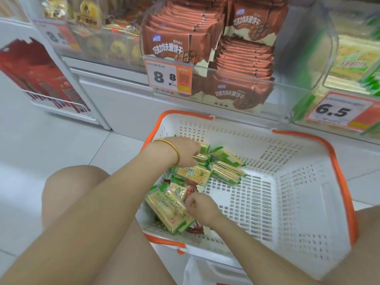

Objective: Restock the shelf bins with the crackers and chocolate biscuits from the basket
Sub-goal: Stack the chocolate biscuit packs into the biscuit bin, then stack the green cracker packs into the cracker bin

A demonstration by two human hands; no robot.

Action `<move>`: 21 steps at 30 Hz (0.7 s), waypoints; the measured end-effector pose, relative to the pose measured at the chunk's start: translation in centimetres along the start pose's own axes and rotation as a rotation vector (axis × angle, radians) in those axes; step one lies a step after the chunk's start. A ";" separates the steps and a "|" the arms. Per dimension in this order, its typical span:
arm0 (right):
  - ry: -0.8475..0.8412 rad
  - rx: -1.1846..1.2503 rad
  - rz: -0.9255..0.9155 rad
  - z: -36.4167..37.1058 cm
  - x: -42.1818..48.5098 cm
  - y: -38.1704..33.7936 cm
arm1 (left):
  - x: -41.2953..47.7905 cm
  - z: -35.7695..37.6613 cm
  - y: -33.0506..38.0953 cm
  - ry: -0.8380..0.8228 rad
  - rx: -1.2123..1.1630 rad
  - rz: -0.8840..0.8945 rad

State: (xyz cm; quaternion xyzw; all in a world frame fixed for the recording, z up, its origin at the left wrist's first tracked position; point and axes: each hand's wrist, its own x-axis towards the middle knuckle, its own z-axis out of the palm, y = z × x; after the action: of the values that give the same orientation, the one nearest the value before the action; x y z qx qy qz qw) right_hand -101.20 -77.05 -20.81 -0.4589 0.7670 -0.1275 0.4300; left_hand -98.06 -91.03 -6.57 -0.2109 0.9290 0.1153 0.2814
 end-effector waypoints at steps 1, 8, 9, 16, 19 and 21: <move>0.008 0.058 -0.001 -0.2 0.0 0.2 | 0.1 0.0 0.2 -0.013 0.001 0.004; -0.104 0.051 0.033 0.5 -0.4 0.5 | 0.6 0.6 1.2 -0.034 -0.017 0.017; -0.086 0.053 0.015 0.6 -0.3 0.5 | 0.7 0.7 1.1 -0.038 -0.022 0.017; 0.018 0.522 0.073 -3.8 -1.8 2.7 | 0.9 0.6 0.8 0.029 -0.028 -0.029; 0.038 0.784 0.104 -6.7 -3.8 3.7 | 1.4 0.4 0.9 0.169 -0.100 -0.099; 0.070 0.927 0.095 -8.4 -5.3 3.9 | 1.6 0.3 1.3 0.278 -0.252 -0.140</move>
State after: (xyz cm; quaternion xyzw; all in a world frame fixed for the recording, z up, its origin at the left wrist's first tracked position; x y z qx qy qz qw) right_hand -108.90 -72.31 -15.24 -0.1778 0.6634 -0.4524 0.5688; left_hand -99.73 -90.30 -7.65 -0.3223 0.9203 0.1805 0.1289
